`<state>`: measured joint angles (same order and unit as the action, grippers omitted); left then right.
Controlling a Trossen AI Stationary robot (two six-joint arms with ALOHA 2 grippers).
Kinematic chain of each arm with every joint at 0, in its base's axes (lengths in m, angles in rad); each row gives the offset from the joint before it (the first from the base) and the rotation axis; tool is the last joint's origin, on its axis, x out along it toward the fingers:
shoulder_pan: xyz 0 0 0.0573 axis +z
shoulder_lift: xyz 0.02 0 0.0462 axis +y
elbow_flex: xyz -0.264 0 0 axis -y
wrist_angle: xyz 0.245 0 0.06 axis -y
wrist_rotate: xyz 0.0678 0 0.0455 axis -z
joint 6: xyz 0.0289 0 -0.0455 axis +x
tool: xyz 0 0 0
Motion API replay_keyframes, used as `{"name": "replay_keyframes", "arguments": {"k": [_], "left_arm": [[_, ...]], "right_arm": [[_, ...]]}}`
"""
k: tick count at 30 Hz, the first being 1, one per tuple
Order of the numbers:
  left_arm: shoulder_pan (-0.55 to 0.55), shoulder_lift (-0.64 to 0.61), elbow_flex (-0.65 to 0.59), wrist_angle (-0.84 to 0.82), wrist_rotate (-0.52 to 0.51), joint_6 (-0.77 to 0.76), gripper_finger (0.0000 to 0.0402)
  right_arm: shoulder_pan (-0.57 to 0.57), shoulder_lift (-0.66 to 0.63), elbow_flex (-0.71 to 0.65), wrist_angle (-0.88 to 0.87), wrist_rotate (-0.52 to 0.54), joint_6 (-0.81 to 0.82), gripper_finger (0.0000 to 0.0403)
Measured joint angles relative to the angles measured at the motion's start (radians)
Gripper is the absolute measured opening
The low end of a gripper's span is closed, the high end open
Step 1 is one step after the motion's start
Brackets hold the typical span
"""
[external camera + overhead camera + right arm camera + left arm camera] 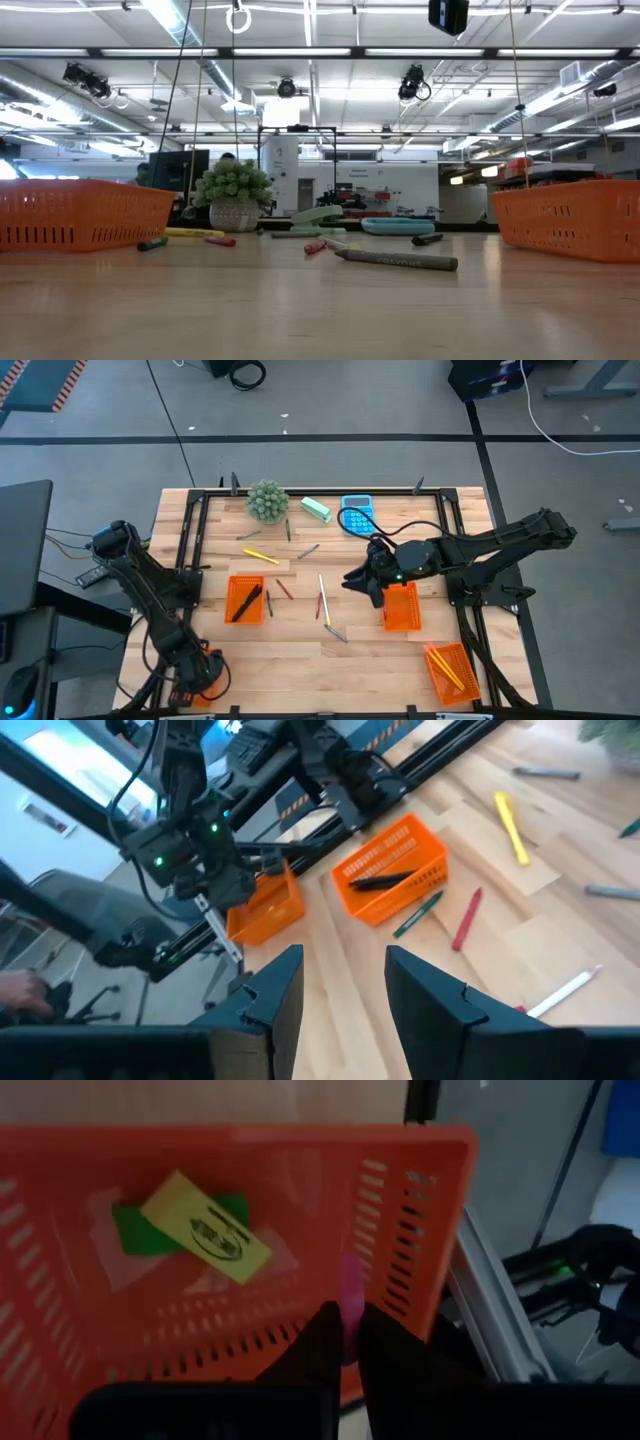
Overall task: Sort crayons/erasers/pens/pencils in bins
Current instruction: Put the pink eraser into the bottom left orange basket
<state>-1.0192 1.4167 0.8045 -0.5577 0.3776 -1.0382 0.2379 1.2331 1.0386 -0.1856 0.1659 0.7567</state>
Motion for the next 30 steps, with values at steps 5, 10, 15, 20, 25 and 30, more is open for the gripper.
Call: {"name": "replay_keyframes", "arguments": {"k": [5,10,15,20,25,30], "left_arm": [[0.008,0.001,-0.066,0.07,-0.005,-0.001,0.0045],[0.008,0.001,-0.094,0.069,-0.008,0.0,0.0043],[0.008,0.001,-0.094,0.076,-0.05,0.002,0.0049],[0.008,0.001,-0.094,0.078,-0.07,0.001,0.0083],[0.008,0.001,-0.094,0.089,-0.07,-0.033,0.0122],[0.008,0.001,-0.082,0.091,-0.07,-0.083,0.0159]], "right_arm": [[0.0,0.0,0.0,0.0,0.034,-0.001,0.0147],[-0.001,0.0,0.0,0.0,0.044,-0.001,0.0147],[-0.001,0.0,0.0,0.0,0.044,0.0,0.0147],[0.0,0.0,0.0,0.0,0.044,0.0,0.0147],[0.0,0.0,0.0,0.0,0.044,0.002,0.0147],[0.0,0.0,0.0,0.0,0.044,0.002,0.0147]]}}
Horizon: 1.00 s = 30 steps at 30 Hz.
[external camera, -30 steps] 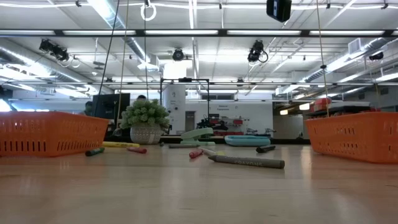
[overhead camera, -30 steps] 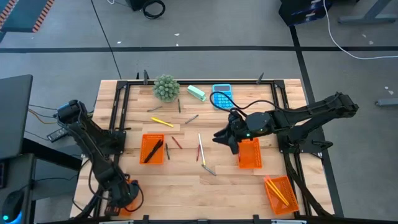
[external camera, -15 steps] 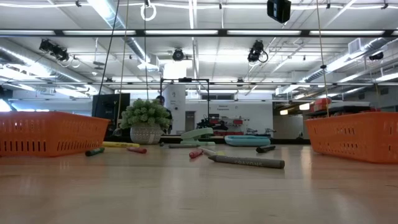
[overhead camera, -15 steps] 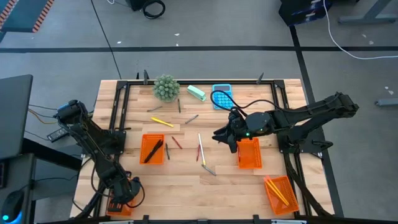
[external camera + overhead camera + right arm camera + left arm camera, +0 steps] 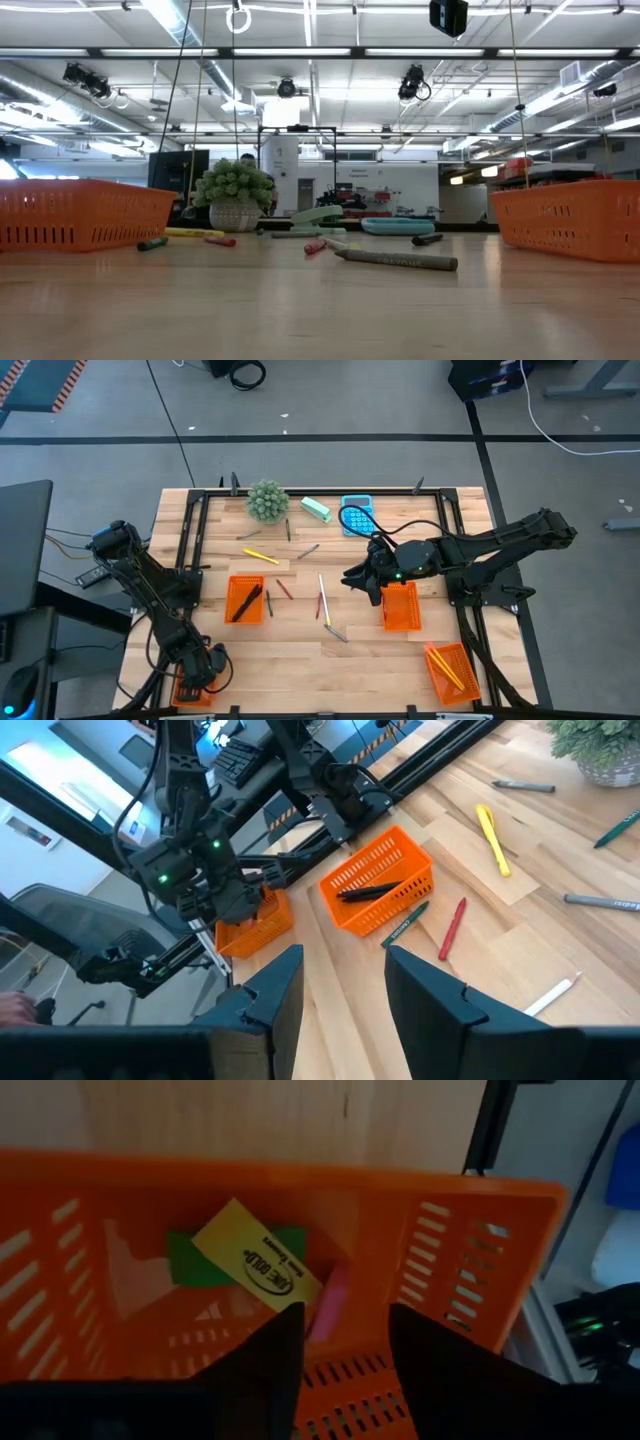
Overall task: Sort crayons/erasers/pens/pencils in bins
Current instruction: Put the pink eraser into the bottom left orange basket, then put the yellow pen into the top left orange basket
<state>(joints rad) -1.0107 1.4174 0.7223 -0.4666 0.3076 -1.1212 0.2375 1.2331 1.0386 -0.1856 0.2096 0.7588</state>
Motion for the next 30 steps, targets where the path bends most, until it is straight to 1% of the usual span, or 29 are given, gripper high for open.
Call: {"name": "replay_keyframes", "arguments": {"k": [5,9,12,18,24,27,30], "left_arm": [[0.0,0.0,0.03,-0.031,0.013,-0.03,0.0185],[0.0,0.0,0.082,-0.122,0.027,-0.086,0.0196],[0.0,0.0,0.135,-0.198,0.025,-0.088,0.0195],[0.0,0.0,0.242,-0.369,-0.049,-0.066,0.0186],[0.004,0.0,0.313,-0.436,-0.101,-0.07,0.0187],[0.03,0.001,0.347,-0.487,-0.13,-0.055,0.0186],[0.077,0.001,0.398,-0.563,-0.169,-0.009,0.018]], "right_arm": [[0.0,0.0,0.0,0.0,0.0,0.0,0.0147],[0.0,0.0,0.0,0.0,0.0,0.018,0.0147],[0.0,0.0,0.0,0.0,0.0,0.032,0.0147],[0.0,0.0,0.0,0.0,0.0,0.034,0.0147],[0.0,0.0,0.0,0.0,0.0,0.032,0.0147],[0.0,0.0,0.0,0.0,0.0,0.031,0.0147],[0.0,0.0,0.0,0.0,0.0,0.031,0.0147]]}}
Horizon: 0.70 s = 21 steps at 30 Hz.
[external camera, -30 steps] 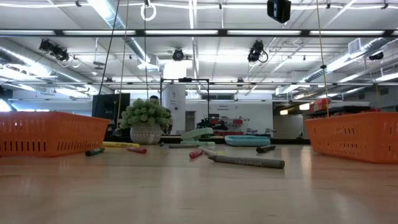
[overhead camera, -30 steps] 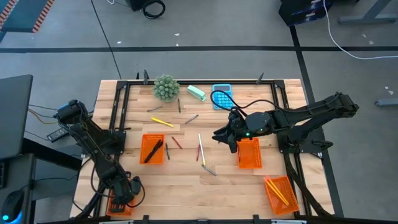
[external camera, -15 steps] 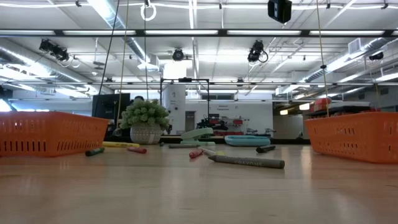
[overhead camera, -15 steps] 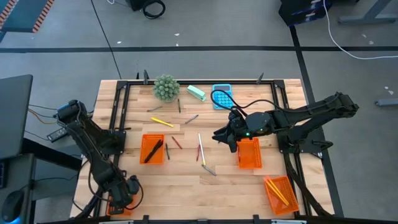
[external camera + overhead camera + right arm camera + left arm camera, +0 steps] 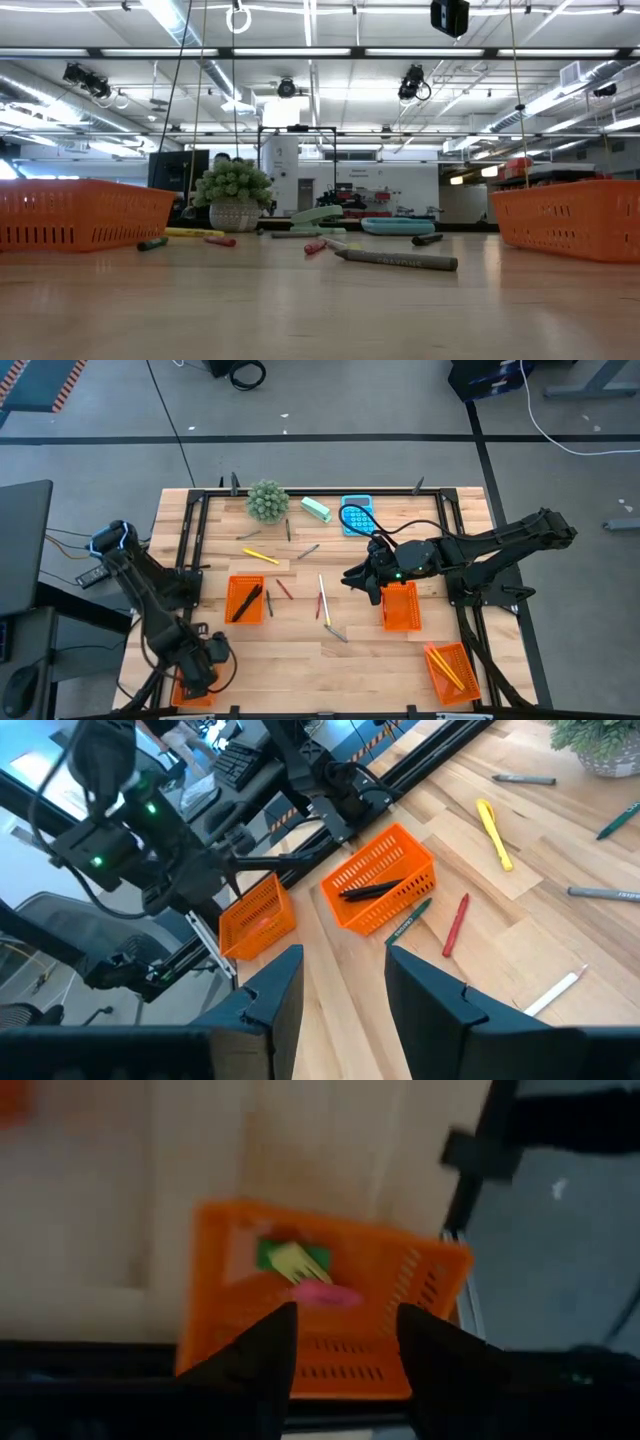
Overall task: Sort crayons/erasers/pens/pencils in bins
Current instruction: Put the yellow pen into the top left orange basket
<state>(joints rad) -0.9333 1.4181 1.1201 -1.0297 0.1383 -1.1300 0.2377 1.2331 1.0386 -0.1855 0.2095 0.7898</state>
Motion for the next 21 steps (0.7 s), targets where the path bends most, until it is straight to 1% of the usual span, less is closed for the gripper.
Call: {"name": "replay_keyframes", "arguments": {"k": [2,6,9,10,14,16,18,21], "left_arm": [[0.044,0.0,0.042,-0.071,-0.052,0.04,0.0175],[0.13,0.0,0.147,-0.191,-0.191,0.146,0.0163],[0.199,0.0,0.227,-0.247,-0.286,0.221,0.0152],[0.223,0.0,0.252,-0.263,-0.325,0.234,0.0149],[0.317,0.0,0.341,-0.298,-0.536,0.262,0.0135],[0.369,0.0,0.374,-0.306,-0.615,0.295,0.0129],[0.436,0.0,0.398,-0.305,-0.64,0.367,0.0125],[0.563,0.0,0.433,-0.306,-0.607,0.544,0.012]], "right_arm": [[0.0,0.0,0.0,0.0,0.0,0.001,0.0147],[0.0,0.0,0.0,0.0,0.0,0.005,0.0147],[0.001,0.0,0.0,0.0,-0.009,0.017,0.0147],[0.001,0.0,0.0,0.0,-0.015,0.022,0.0147],[0.001,0.0,0.0,0.0,-0.022,0.035,0.0147],[0.001,0.0,0.0,0.0,-0.022,0.037,0.0147],[0.001,0.0,0.0,0.0,-0.023,0.043,0.0147],[0.001,0.0,0.0,0.0,-0.024,0.058,0.0147]]}}
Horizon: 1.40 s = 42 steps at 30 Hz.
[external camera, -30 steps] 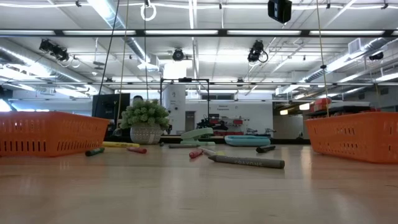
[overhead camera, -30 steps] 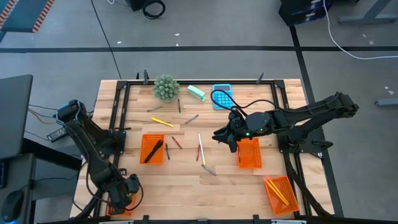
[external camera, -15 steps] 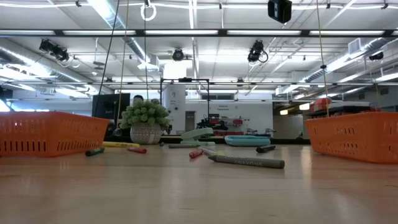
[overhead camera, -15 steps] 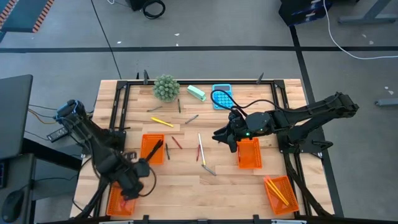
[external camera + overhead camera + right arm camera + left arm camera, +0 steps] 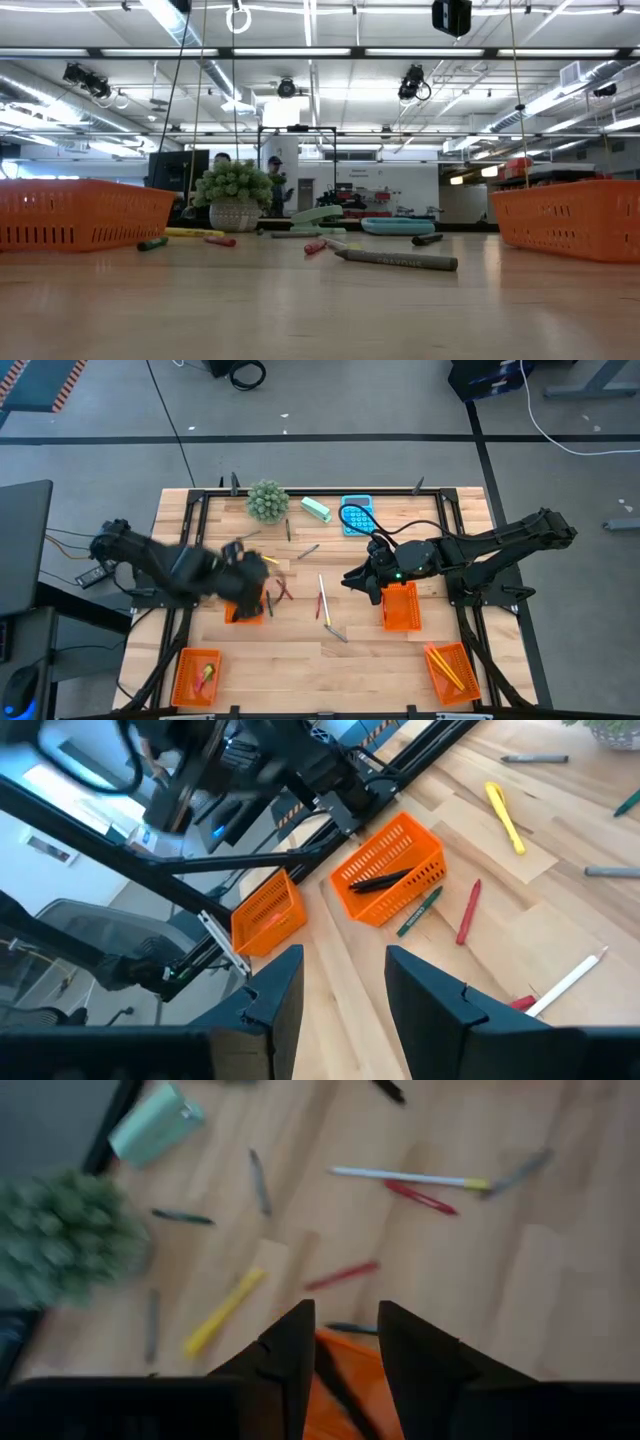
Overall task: Sort crayons/erasers/pens/pencils in bins
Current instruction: Put the yellow pen into the top left orange basket
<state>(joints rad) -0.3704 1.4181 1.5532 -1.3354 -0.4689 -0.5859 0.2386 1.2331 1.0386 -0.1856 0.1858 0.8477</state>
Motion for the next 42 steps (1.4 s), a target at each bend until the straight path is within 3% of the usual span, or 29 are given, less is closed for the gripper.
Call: {"name": "replay_keyframes", "arguments": {"k": [8,15,20,28,34,42], "left_arm": [[0.363,0.0,-0.007,-0.014,0.276,0.518,0.0119],[0.513,0.0,-0.173,0.107,0.369,0.931,0.0115],[0.585,0.0,-0.377,0.269,0.439,1.016,0.0123],[0.673,0.0,-0.632,0.518,0.365,1.134,0.0165],[0.727,0.0,-0.732,0.56,0.388,1.197,0.0173],[0.824,0.0,-0.777,0.603,0.425,1.215,0.017]], "right_arm": [[0.0,0.0,0.0,0.0,-0.03,0.006,0.0147],[0.0,0.0,0.0,0.0,-0.03,0.053,0.0147],[0.0,0.0,0.0,-0.001,-0.03,0.074,0.0147],[0.0,0.0,0.0,-0.001,-0.03,0.123,0.0147],[0.0,0.0,0.0,-0.001,-0.03,0.147,0.0147],[0.0,0.0,0.0,-0.008,0.004,0.153,0.0147]]}}
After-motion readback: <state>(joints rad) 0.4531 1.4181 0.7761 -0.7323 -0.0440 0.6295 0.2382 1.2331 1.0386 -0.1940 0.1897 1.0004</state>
